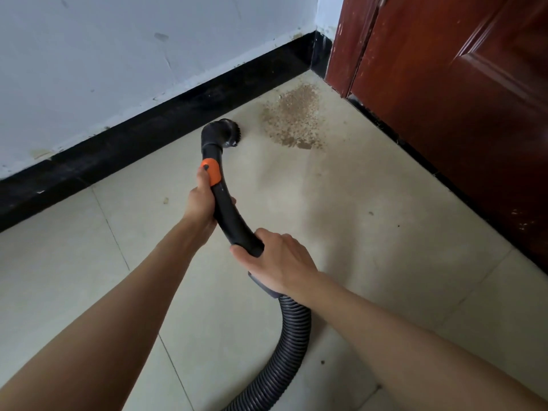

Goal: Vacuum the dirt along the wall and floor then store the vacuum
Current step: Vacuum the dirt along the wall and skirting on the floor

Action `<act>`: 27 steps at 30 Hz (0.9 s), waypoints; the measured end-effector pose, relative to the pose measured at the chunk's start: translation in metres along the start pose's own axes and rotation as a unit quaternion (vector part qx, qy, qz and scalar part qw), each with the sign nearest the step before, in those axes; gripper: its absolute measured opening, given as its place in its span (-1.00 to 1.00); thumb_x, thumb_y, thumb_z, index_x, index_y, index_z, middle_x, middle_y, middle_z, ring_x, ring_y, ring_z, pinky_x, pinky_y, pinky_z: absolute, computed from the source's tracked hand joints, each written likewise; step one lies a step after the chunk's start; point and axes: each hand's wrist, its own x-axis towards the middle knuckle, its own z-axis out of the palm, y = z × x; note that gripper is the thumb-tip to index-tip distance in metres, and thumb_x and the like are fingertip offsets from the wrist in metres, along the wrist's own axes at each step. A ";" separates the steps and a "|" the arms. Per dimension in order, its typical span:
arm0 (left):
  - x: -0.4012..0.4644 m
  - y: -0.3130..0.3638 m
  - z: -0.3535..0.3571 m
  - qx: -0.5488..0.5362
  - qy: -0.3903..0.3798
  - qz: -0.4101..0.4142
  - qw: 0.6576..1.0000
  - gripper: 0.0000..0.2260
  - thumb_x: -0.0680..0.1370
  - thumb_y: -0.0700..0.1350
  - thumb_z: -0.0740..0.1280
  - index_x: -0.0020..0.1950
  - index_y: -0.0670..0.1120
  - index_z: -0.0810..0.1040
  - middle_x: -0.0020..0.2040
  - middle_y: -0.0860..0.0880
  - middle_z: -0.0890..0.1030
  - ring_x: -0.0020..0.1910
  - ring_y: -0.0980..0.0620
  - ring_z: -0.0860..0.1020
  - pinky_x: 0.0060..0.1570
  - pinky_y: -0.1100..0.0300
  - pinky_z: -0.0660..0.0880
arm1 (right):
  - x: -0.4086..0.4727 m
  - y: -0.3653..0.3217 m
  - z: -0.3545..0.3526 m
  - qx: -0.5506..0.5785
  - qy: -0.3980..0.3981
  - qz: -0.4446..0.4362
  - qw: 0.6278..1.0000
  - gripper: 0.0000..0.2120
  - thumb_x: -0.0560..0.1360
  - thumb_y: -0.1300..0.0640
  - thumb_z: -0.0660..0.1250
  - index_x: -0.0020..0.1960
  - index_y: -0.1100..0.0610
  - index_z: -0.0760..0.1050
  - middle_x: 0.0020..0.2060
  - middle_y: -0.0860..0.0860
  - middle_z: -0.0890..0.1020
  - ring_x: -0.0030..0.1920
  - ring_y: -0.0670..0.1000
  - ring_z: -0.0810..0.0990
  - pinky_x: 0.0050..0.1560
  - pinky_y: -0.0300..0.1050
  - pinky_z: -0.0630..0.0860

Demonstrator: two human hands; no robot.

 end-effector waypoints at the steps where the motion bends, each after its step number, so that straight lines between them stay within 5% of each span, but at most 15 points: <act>1: 0.005 0.003 -0.002 -0.012 0.005 -0.001 1.000 -0.58 0.63 0.18 0.00 0.07 -0.18 0.34 -0.28 -0.15 0.49 -0.34 -0.01 0.49 -0.34 0.16 0.43 | 0.008 -0.003 -0.002 -0.007 -0.004 -0.007 1.000 -0.60 0.52 -0.29 0.16 -0.08 0.06 0.39 -0.14 0.04 0.62 -0.10 0.14 0.56 -0.13 -0.06 0.42; 27: 0.069 0.041 0.077 0.069 -0.081 0.048 0.993 -0.56 0.63 0.18 -0.03 -0.14 -0.15 0.37 -0.25 -0.14 0.52 -0.31 -0.01 0.53 -0.29 0.16 0.48 | 0.074 0.033 -0.037 0.086 0.116 0.015 0.989 -0.61 0.49 -0.24 0.25 -0.32 0.00 0.27 -0.41 -0.07 0.46 -0.24 0.08 0.52 -0.25 -0.09 0.35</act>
